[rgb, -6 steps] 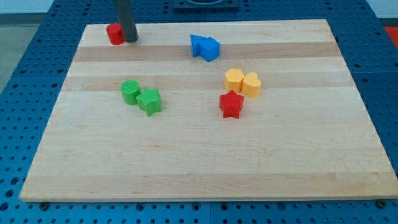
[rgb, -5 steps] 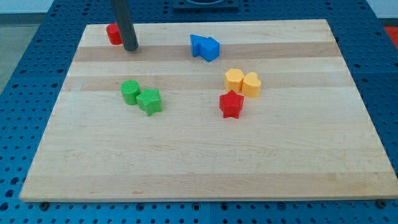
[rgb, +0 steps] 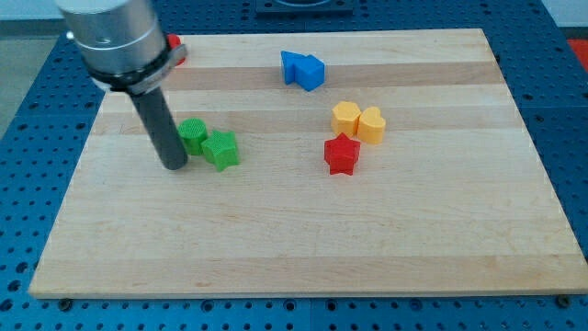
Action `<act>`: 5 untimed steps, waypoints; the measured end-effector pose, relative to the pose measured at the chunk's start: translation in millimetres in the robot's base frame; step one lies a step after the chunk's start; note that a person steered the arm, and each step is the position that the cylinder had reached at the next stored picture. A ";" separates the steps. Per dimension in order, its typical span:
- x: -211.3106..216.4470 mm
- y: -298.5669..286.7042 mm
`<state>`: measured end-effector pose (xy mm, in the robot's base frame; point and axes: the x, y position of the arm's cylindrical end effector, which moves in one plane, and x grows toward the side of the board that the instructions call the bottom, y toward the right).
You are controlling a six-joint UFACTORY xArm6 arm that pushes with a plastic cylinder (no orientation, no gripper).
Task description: Move the green circle towards up
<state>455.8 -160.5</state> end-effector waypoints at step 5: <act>-78.4 -17.7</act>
